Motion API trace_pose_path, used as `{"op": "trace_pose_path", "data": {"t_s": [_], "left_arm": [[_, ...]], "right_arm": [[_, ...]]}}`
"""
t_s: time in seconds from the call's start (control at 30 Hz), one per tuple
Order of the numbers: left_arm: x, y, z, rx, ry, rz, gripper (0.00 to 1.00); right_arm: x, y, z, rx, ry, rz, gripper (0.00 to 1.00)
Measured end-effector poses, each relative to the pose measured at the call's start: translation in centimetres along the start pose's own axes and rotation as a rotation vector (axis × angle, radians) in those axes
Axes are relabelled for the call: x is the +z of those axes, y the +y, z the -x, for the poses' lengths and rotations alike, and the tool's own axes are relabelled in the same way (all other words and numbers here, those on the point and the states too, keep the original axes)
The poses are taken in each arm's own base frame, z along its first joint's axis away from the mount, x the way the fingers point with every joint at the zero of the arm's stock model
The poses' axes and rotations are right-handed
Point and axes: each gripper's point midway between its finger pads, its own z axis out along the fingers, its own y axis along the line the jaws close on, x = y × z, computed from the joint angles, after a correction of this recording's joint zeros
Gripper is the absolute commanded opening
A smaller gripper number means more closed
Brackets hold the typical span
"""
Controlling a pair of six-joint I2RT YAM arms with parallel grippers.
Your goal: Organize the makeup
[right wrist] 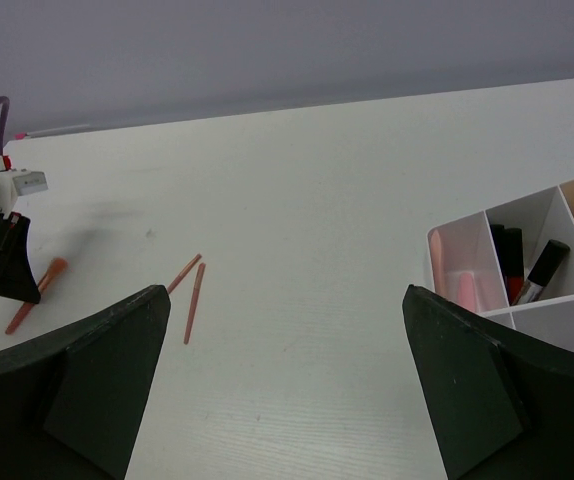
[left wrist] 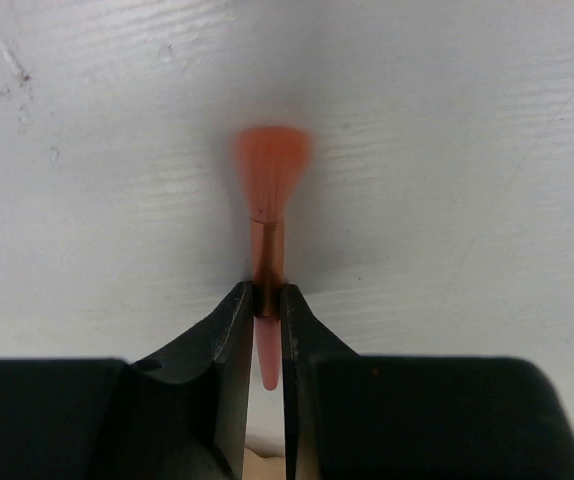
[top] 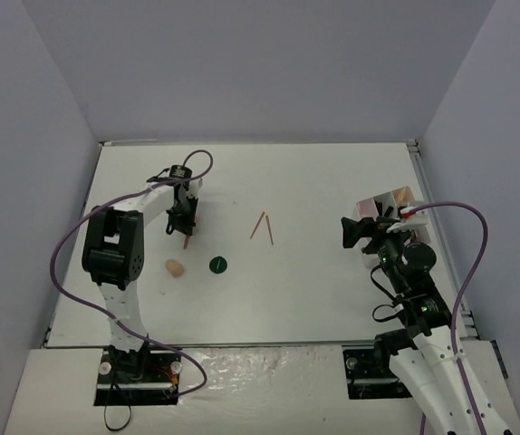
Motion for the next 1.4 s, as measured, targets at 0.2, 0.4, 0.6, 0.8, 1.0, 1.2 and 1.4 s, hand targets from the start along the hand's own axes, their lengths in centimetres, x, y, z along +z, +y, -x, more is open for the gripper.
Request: {"op": "trace_pose_path", "data": {"t_s": [0.2, 0.4, 0.6, 0.8, 1.0, 1.2, 1.4], "left_arm": [[0.3, -1.5, 0.9, 0.039, -0.021, -0.01, 0.0], [-0.7, -5.2, 1.8, 0.133, -0.099, -0.045, 0.0], [-8.8, -13.5, 2.7, 0.289, -0.395, -0.186, 0.0], [-17.9, -21.4, 2.7, 0.378, -0.716, -0.433, 0.0], [-19.7, -25.8, 1.2, 0.414, -0.756, -0.594, 0.0], [-21.4, -28.3, 0.4, 0.438, -0.773, -0.684, 0.0], [-24.3, -30.3, 0.9, 0.448, -0.821, -0.759, 0.0]], "right_arm": [[-0.2, -0.1, 0.2, 0.003, -0.011, -0.007, 1.0], [0.1, 0.4, -0.6, 0.016, 0.055, 0.012, 1.0], [0.6, 2.9, 0.2, 0.047, 0.111, 0.12, 0.98], [0.7, 5.9, 1.5, 0.084, 0.159, 0.259, 0.93], [1.7, 8.2, 2.1, 0.113, 0.203, 0.369, 0.85], [2.6, 9.6, 1.2, 0.168, 0.259, 0.445, 0.81], [3.0, 11.2, 1.8, 0.196, 0.242, 0.511, 0.78]]}}
